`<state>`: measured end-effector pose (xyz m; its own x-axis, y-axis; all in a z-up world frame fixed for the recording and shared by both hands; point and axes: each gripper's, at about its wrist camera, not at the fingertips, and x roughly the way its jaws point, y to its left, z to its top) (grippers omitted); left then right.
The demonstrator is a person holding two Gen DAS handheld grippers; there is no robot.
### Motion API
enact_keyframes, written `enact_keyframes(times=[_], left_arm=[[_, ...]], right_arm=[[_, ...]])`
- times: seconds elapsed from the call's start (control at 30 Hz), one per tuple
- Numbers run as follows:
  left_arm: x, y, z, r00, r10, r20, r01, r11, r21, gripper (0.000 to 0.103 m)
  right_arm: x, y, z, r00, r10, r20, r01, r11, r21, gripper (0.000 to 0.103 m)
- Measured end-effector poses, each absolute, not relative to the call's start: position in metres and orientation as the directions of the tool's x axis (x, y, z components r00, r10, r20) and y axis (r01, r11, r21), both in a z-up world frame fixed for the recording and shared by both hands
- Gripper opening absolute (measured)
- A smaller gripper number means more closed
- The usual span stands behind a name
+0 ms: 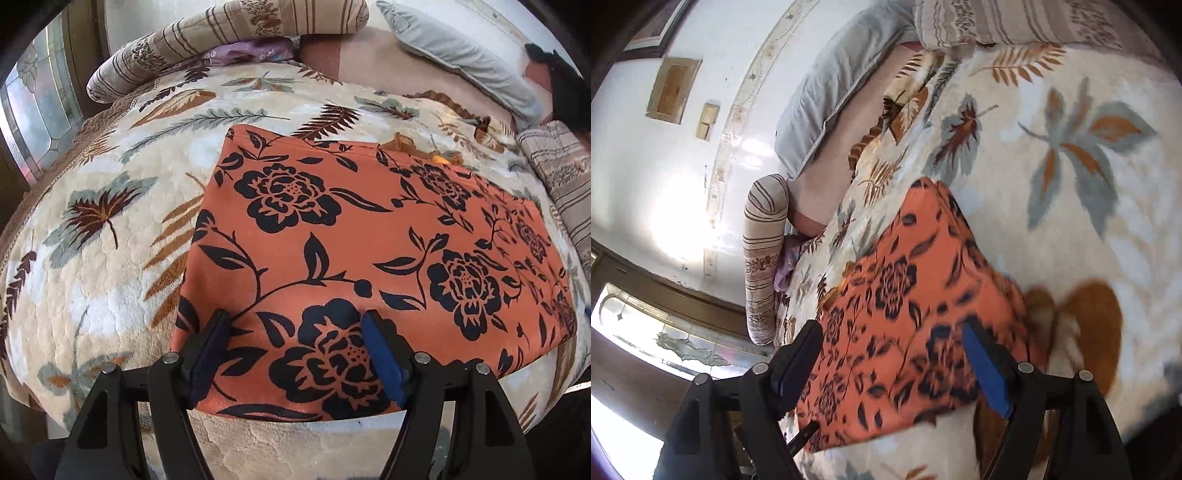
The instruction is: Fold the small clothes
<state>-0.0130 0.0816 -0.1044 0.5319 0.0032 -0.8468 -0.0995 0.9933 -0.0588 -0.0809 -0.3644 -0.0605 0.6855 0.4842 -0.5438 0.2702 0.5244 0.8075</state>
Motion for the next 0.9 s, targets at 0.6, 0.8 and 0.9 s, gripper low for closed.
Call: enact_keyframes(times=[0.6, 0.8, 0.9], left_arm=[[-0.018, 0.057, -0.08, 0.571, -0.087, -0.817, -0.074, 0.985, -0.157, 0.074], [-0.001, 0.019, -0.081, 0.573, -0.061, -0.817, -0.037, 0.994, -0.1, 0.074], [0.012, 0.006, -0.103, 0.518, -0.028, -0.855, -0.03, 0.998, -0.051, 0.074]], right_arm=[[-0.067, -0.354, -0.12, 0.652, 0.474, -0.592, 0.454, 0.38, 0.806, 0.082], [-0.063, -0.349, -0.118, 0.66, 0.462, -0.593, 0.433, 0.411, 0.802, 0.082], [-0.064, -0.35, -0.121, 0.668, 0.465, -0.581, 0.42, 0.409, 0.81, 0.082]])
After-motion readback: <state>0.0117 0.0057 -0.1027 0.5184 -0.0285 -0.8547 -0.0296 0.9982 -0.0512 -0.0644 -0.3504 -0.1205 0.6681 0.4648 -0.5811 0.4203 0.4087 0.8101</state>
